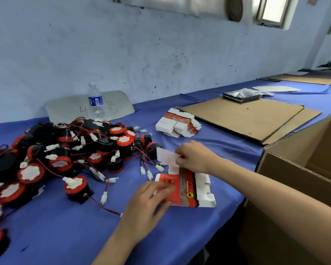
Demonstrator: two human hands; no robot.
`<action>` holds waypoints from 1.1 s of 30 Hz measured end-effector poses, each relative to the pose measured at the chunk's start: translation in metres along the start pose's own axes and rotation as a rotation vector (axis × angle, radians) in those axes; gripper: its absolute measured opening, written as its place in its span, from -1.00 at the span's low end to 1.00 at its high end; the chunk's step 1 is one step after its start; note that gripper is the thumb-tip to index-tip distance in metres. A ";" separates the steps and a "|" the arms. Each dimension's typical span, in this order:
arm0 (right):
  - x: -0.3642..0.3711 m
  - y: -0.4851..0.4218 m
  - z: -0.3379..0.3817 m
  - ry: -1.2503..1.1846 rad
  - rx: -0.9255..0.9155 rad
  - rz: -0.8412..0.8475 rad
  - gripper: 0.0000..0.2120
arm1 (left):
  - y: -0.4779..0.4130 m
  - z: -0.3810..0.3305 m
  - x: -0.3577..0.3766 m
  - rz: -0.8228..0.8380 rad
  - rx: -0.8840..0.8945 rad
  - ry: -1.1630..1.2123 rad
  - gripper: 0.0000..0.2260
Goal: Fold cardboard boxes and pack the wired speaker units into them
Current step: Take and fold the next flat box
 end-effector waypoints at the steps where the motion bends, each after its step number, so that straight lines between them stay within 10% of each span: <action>1: -0.004 0.001 0.002 0.029 0.018 -0.084 -0.85 | 0.000 -0.002 0.006 0.071 0.027 -0.026 -0.72; 8: -0.026 0.006 -0.007 -0.251 0.138 -0.573 -0.92 | -0.003 -0.013 0.019 0.341 -0.076 -0.118 -0.58; 21: -0.005 0.019 -0.066 -0.774 0.565 -0.779 -0.88 | 0.005 -0.020 0.033 0.434 -0.238 -0.226 -0.54; 25: 0.005 0.016 -0.064 -0.889 0.638 -0.674 -0.86 | 0.008 -0.019 0.033 0.432 -0.242 -0.227 -0.53; 33: -0.034 0.011 -0.062 -0.181 0.384 -0.065 -0.79 | 0.009 -0.020 0.032 0.389 -0.251 -0.188 -0.55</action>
Point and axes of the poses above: each hand's wrist, its own y-axis away from the middle knuckle, its own x-axis out of the palm, z = x × y, the point moved 3 cm from there along -y, towards the middle knuckle, and after that the axes turned 2 degrees about y, right-handed, at the moved point
